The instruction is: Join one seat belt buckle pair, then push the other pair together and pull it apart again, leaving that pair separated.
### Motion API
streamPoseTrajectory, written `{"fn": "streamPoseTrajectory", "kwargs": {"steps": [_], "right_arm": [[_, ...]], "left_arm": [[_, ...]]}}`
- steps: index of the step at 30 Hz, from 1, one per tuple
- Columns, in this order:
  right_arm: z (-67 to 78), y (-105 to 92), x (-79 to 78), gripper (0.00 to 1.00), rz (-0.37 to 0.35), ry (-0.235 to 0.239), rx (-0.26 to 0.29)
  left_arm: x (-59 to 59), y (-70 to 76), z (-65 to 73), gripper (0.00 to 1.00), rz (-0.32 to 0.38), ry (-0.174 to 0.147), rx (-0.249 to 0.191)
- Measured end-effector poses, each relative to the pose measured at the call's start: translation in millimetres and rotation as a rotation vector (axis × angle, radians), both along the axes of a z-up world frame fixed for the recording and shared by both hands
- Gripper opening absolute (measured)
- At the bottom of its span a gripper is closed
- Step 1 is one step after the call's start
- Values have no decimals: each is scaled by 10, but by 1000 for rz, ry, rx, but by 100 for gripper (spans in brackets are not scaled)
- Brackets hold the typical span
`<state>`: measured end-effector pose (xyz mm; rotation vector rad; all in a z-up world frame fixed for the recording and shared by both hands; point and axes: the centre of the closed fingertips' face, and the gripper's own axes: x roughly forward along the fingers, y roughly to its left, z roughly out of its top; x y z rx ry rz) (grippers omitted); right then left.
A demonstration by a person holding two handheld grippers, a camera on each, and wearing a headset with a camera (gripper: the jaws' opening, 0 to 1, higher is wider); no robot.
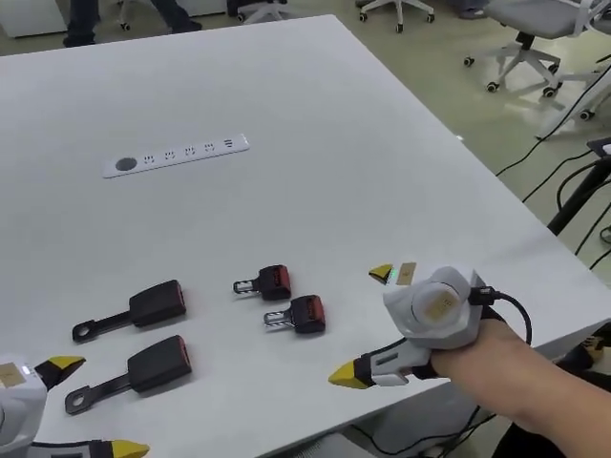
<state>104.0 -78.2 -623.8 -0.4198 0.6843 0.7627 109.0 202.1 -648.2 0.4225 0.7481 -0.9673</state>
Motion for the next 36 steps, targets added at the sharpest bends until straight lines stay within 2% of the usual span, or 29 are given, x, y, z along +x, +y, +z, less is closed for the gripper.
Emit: {"fn": "streamPoseTrajectory", "kwargs": {"steps": [3, 11, 23, 36], "right_arm": [[14, 17, 2, 97, 2, 1, 0], [41, 63, 47, 100, -2, -7, 12], [50, 109, 54, 100, 2, -10, 15], [40, 168, 87, 100, 24, -11, 2]], "left_arm": [[19, 64, 21, 90, 24, -9, -5], [7, 122, 42, 94, 54, -19, -13], [-17, 145, 54, 100, 80, -13, -27], [-49, 213, 26, 100, 89, -3, -19]]}}
